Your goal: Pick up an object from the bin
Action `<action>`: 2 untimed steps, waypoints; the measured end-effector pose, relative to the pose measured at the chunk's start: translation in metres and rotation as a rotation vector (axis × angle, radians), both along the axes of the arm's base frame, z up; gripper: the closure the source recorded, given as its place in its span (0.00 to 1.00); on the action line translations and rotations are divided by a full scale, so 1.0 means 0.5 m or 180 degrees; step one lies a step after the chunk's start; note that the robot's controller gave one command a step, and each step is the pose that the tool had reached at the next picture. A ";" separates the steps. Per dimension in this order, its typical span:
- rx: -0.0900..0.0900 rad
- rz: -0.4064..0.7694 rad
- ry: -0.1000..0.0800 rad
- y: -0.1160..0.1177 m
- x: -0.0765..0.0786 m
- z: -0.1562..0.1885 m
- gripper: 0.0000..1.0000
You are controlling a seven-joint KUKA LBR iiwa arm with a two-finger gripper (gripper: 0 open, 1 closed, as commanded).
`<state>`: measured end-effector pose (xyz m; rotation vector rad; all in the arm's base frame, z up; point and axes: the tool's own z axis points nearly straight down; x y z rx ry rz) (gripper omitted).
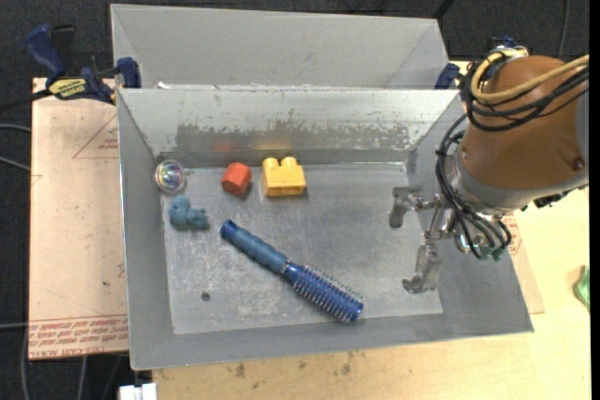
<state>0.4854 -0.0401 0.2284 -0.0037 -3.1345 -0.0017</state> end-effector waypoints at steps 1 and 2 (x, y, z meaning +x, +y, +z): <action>0.0004 0.0315 -0.0022 0.113 -0.007 -0.275 0.00; 0.0001 0.0309 -0.0023 0.110 -0.007 -0.270 1.00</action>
Offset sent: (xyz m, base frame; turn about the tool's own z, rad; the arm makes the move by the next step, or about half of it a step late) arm -0.0034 0.0543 -0.1340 -0.0957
